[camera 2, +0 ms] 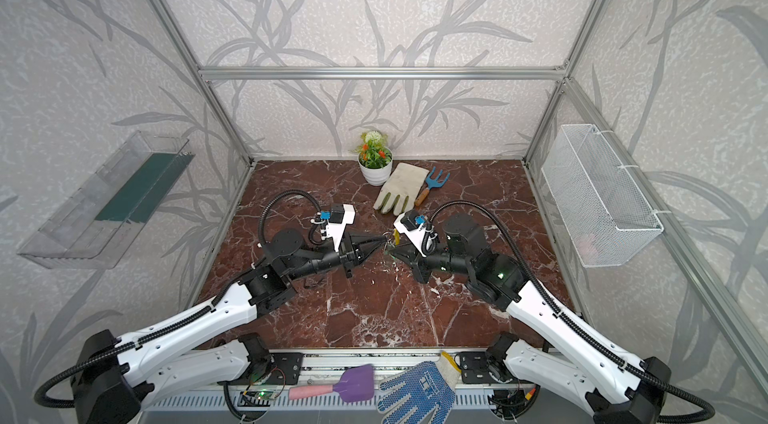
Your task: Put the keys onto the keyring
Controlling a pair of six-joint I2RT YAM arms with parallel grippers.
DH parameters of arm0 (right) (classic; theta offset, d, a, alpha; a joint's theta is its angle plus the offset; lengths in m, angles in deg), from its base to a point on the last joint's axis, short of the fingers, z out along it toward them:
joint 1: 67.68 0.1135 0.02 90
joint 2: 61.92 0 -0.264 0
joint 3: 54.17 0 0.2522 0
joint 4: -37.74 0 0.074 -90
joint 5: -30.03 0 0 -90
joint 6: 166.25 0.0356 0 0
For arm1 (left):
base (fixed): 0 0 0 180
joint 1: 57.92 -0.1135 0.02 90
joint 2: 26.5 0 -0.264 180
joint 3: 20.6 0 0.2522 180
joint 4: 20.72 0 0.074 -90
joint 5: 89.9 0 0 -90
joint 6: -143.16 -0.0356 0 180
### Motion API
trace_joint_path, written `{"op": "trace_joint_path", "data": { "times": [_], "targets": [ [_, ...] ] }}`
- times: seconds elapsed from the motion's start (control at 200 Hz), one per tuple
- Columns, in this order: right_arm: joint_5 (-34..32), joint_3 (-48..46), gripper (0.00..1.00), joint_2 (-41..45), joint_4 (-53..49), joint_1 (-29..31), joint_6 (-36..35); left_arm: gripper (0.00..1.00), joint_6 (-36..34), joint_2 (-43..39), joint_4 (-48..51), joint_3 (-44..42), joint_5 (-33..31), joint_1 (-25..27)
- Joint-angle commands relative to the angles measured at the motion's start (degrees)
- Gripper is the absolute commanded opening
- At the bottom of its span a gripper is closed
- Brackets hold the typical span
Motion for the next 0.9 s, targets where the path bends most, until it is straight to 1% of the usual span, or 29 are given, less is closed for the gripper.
{"op": "trace_joint_path", "data": {
  "times": [0.0, 0.1, 0.19, 0.335, 0.375, 0.53, 0.895],
  "targets": [
    [-0.3, -0.3, 0.0, 0.3, -0.1, 0.2, 0.8, 0.0, -0.2, -0.6, -3.9, -0.2, 0.8, 0.2],
    [1.6, -0.4, 0.0, 0.2, 0.4, -0.1, 1.4, 0.0, 0.5, -0.7, -5.6, -0.8, 1.6, 0.2],
    [3.7, 0.1, 0.0, -0.2, 0.6, -1.1, 2.4, 0.0, 0.9, -0.6, -6.5, -0.9, 3.6, 0.2],
    [11.2, 1.7, 0.0, -1.5, -0.4, -4.3, 3.9, 0.0, 1.4, -0.8, -7.6, -1.3, 6.2, 0.2],
    [12.2, 2.2, 0.0, -1.9, -1.0, -4.8, 4.0, 0.0, 1.5, -0.8, -7.4, -1.4, 6.6, 0.2],
    [12.6, 3.5, 0.0, -2.3, -2.9, -5.1, 2.9, 0.0, 1.2, -0.3, -6.0, -1.3, 7.7, 0.2],
    [13.0, 6.1, 0.0, -2.6, -6.0, -7.3, 1.8, 0.0, -0.7, -0.6, -2.6, -1.2, 6.2, 0.2]
  ]
}}
